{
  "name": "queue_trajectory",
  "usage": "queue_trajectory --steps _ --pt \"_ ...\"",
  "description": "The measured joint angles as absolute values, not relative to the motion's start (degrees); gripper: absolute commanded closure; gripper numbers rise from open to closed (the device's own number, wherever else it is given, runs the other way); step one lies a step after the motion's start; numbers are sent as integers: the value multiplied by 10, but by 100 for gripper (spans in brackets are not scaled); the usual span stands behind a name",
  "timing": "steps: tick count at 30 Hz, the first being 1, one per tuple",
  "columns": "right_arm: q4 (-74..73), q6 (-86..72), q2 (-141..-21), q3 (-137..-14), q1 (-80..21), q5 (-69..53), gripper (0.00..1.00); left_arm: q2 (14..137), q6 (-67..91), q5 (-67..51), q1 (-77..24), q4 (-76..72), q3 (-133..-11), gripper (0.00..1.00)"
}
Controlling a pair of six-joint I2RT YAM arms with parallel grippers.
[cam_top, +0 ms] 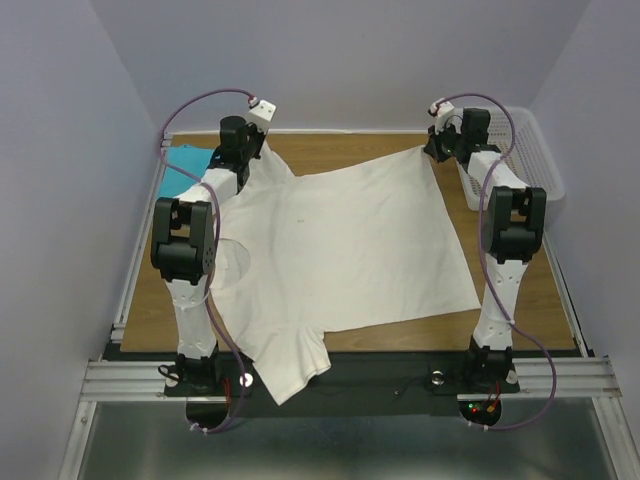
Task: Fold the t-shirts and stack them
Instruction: Flatten the tshirt out, then fold the tshirt
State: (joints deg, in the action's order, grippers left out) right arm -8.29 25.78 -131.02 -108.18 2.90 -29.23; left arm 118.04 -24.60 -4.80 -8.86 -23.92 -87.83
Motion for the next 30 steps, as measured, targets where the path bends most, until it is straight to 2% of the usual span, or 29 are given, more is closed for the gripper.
queue_trajectory --steps 15,30 --pt "-75 288 -1306 -1039 29 -289 100 1164 -256 -42 -89 -243 -841 100" --pt "-74 291 -1273 -1014 29 -269 99 1038 -257 -40 -89 -257 -745 100"
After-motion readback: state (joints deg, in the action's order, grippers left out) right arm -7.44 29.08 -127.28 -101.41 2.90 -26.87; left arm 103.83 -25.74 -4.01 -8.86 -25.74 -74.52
